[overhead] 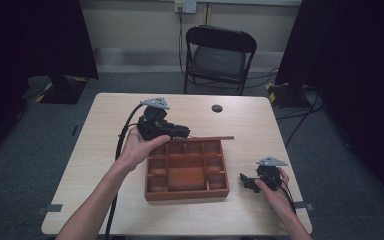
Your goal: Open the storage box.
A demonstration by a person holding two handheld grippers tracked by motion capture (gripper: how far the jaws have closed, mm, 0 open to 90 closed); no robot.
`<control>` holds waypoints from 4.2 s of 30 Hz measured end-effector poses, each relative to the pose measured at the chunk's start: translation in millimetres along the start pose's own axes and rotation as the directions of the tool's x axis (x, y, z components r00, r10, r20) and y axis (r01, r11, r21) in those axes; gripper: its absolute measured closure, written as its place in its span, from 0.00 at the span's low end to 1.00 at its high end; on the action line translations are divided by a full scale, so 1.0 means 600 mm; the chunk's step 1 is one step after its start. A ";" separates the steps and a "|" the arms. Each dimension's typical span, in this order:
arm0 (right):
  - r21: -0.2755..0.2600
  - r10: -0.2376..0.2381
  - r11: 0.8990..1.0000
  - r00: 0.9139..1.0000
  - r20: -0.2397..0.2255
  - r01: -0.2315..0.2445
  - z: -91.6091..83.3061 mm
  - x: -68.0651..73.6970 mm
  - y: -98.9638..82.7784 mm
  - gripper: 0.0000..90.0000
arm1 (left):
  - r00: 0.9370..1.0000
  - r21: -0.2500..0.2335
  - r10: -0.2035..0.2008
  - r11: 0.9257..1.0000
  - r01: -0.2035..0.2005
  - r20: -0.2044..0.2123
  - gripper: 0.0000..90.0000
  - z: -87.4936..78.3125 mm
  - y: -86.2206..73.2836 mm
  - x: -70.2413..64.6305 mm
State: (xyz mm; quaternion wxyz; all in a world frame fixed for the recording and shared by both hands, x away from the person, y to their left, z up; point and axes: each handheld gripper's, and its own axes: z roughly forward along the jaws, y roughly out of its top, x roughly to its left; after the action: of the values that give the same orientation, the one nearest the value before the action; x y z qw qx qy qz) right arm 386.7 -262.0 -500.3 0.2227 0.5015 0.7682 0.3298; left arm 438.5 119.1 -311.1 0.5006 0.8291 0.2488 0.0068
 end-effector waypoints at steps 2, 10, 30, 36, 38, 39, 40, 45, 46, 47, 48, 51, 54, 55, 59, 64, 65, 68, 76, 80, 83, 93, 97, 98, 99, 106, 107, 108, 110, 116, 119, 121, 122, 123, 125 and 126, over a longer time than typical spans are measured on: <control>0.000 0.000 1.000 1.000 0.000 0.000 0.000 0.000 0.000 0.12 | 1.000 0.001 -0.002 1.000 0.002 -0.005 0.91 0.000 0.001 0.000; 0.000 0.000 1.000 1.000 0.000 0.000 0.000 0.000 0.000 0.12 | 1.000 0.001 -0.001 1.000 0.001 -0.009 0.91 -0.001 0.005 0.003; 0.000 0.000 1.000 1.000 0.000 0.000 0.000 0.000 0.000 0.12 | 1.000 -0.009 -0.006 1.000 0.006 -0.003 0.92 0.002 0.005 0.006; 0.000 0.000 1.000 1.000 0.000 0.000 0.000 0.000 0.000 0.12 | 1.000 -0.010 -0.008 1.000 0.008 -0.002 0.92 0.002 0.005 0.006; 0.000 0.000 1.000 1.000 -0.001 0.000 0.000 0.000 0.000 0.12 | 1.000 -0.010 -0.007 1.000 0.007 -0.002 0.92 0.002 0.005 0.006; 0.000 0.000 1.000 1.000 -0.001 0.000 0.000 0.000 0.000 0.12 | 1.000 -0.010 -0.008 1.000 0.007 -0.002 0.92 0.002 0.005 0.006; 0.000 0.000 1.000 1.000 -0.001 0.000 0.000 0.000 0.000 0.12 | 1.000 -0.010 -0.007 1.000 0.007 -0.002 0.92 0.002 0.005 0.006; 0.000 0.000 1.000 1.000 -0.001 0.000 0.000 0.000 0.000 0.12 | 1.000 -0.010 -0.007 1.000 0.007 -0.002 0.92 0.002 0.005 0.006; 0.000 0.000 1.000 1.000 0.000 0.000 0.000 0.000 0.000 0.12 | 1.000 -0.010 -0.007 1.000 0.007 -0.002 0.92 0.002 0.005 0.006; 0.000 0.000 1.000 1.000 -0.001 0.000 0.000 0.000 0.000 0.12 | 1.000 -0.011 -0.003 1.000 0.003 -0.002 0.92 0.002 0.006 0.007; 0.000 0.000 1.000 1.000 0.000 0.000 0.000 0.000 0.000 0.12 | 1.000 -0.013 -0.005 1.000 0.005 -0.001 0.92 0.002 0.005 0.006; 0.000 0.001 1.000 1.000 -0.001 -0.001 0.000 0.000 0.000 0.12 | 1.000 -0.014 -0.004 1.000 0.004 -0.003 0.92 0.002 0.006 0.006; 0.000 0.000 1.000 1.000 -0.001 0.000 0.000 0.000 0.000 0.12 | 1.000 -0.013 -0.004 1.000 0.004 -0.002 0.92 0.002 0.006 0.006; 0.000 0.000 1.000 1.000 -0.001 0.000 0.000 0.000 0.000 0.12 | 1.000 -0.013 -0.004 1.000 0.004 -0.003 0.92 0.002 0.006 0.006; 0.000 0.000 1.000 1.000 0.000 0.000 0.000 0.000 0.000 0.12 | 1.000 -0.014 -0.004 1.000 0.004 -0.003 0.92 0.002 0.006 0.006; 0.000 0.000 1.000 1.000 0.000 0.000 0.000 0.000 0.000 0.12 | 1.000 -0.014 -0.003 1.000 0.003 -0.002 0.92 0.002 0.006 0.006; 0.000 0.000 1.000 1.000 0.001 0.000 0.000 0.000 0.000 0.12 | 1.000 -0.014 -0.003 1.000 0.003 -0.002 0.92 0.002 0.006 0.006; 0.000 0.000 1.000 1.000 0.000 0.000 0.000 0.000 0.000 0.12 | 1.000 -0.014 -0.003 1.000 0.003 -0.002 0.92 0.002 0.006 0.006; 0.000 0.000 1.000 1.000 0.000 0.000 0.000 0.000 0.000 0.12 | 1.000 -0.013 -0.003 1.000 0.003 -0.002 0.92 0.002 0.006 0.006; 0.000 0.000 1.000 1.000 -0.001 0.000 0.000 0.000 0.000 0.12 | 1.000 -0.015 -0.003 1.000 0.003 -0.002 0.92 0.002 0.006 0.006; 0.000 0.000 1.000 1.000 0.000 0.000 0.000 0.000 0.000 0.12 | 1.000 -0.014 -0.003 1.000 0.003 -0.003 0.92 0.002 0.006 0.006; 0.000 0.000 1.000 1.000 -0.001 0.000 0.000 0.000 0.000 0.12 | 1.000 -0.014 -0.003 1.000 0.003 -0.002 0.92 0.002 0.006 0.007; 0.000 0.000 1.000 1.000 0.000 0.000 0.000 0.000 0.000 0.12 | 1.000 -0.015 -0.003 1.000 0.003 -0.002 0.92 0.002 0.006 0.007; 0.000 0.000 1.000 1.000 -0.001 0.000 0.000 0.000 0.000 0.12 | 1.000 -0.014 -0.002 1.000 0.002 -0.002 0.92 0.002 0.006 0.007; 0.000 0.000 1.000 1.000 -0.001 0.000 0.000 0.000 0.000 0.12 | 1.000 -0.015 -0.003 1.000 0.003 -0.002 0.92 0.002 0.006 0.007; 0.000 0.000 1.000 1.000 -0.001 0.000 0.000 0.000 0.000 0.12 | 1.000 -0.014 -0.002 1.000 0.002 -0.001 0.92 0.002 0.007 0.007; 0.000 0.000 1.000 1.000 0.000 0.000 0.000 0.000 0.000 0.12 | 1.000 -0.014 -0.002 1.000 0.002 -0.001 0.92 0.002 0.007 0.007; 0.000 0.000 1.000 1.000 -0.001 0.000 0.000 0.000 0.000 0.12 | 1.000 -0.014 -0.002 1.000 0.002 -0.001 0.92 0.002 0.007 0.007; 0.000 0.000 1.000 1.000 -0.001 0.000 0.000 0.000 0.000 0.12 | 1.000 -0.013 -0.002 1.000 0.002 -0.002 0.92 0.002 0.007 0.007; 0.000 0.000 1.000 1.000 0.000 0.000 0.000 0.000 0.000 0.12 | 1.000 -0.013 -0.001 1.000 0.001 -0.002 0.92 0.002 0.007 0.007; 0.000 0.000 1.000 1.000 -0.001 0.000 0.000 0.000 0.000 0.12 | 1.000 -0.014 -0.001 1.000 0.001 -0.002 0.92 0.002 0.007 0.007; 0.000 0.000 1.000 1.000 0.000 0.000 0.000 0.000 0.000 0.12 | 1.000 -0.014 -0.001 1.000 0.001 -0.002 0.92 0.002 0.007 0.007; 0.000 0.000 1.000 1.000 -0.001 0.000 0.000 0.000 0.000 0.12 | 1.000 -0.014 0.002 1.000 -0.002 -0.003 0.92 0.002 0.007 0.006; 0.000 0.000 1.000 1.000 -0.001 0.000 0.000 0.000 0.000 0.12 | 1.000 -0.013 0.006 1.000 -0.006 -0.004 0.92 0.002 0.007 0.006; 0.000 0.000 1.000 1.000 0.000 0.000 0.000 0.000 0.000 0.12 | 1.000 -0.012 0.008 1.000 -0.008 -0.006 0.92 0.002 0.007 0.005; 0.000 0.000 1.000 1.000 -0.001 0.000 0.000 0.000 0.000 0.12 | 1.000 -0.012 0.006 1.000 -0.006 -0.004 0.92 0.002 0.007 0.006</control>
State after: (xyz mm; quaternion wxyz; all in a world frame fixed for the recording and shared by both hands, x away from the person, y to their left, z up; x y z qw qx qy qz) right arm 386.6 -261.9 -500.2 0.2223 0.5016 0.7682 0.3300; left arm 443.5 118.1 -309.1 0.5050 0.8268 0.2473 0.0117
